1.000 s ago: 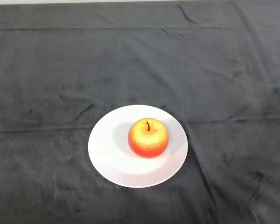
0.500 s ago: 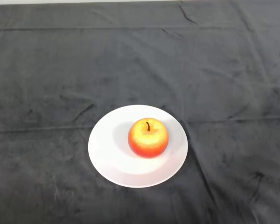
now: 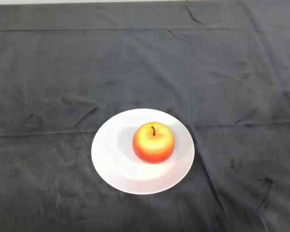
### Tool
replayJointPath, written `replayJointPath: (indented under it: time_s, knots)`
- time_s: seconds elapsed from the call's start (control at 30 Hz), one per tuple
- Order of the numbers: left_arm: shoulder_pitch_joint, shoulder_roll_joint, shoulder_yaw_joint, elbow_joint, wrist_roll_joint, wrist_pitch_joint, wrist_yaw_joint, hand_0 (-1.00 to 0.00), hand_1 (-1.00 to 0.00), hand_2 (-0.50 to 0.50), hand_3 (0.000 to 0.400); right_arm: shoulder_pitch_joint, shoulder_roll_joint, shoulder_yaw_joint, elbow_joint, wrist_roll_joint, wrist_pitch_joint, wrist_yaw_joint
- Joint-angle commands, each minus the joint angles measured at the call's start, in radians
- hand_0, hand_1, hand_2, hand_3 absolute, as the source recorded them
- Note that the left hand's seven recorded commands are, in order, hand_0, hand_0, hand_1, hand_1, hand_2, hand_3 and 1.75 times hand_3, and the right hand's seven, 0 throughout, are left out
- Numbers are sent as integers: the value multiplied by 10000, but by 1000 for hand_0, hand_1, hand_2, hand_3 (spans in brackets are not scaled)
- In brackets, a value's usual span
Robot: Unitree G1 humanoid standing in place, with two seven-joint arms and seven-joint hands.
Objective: Move the apple to the plate
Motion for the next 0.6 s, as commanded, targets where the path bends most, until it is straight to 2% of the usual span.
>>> replayJointPath:
  time_s: [0.03, 0.6]
  knots:
    - [-410, 445, 92, 399, 202, -179, -78, 0, 0, 0, 0, -281, -272, -203, -75, 124, -92, 96]
    - [-424, 424, 80, 416, 218, -160, -103, 0, 0, 0, 0, -281, -272, -205, -76, 122, -92, 96]
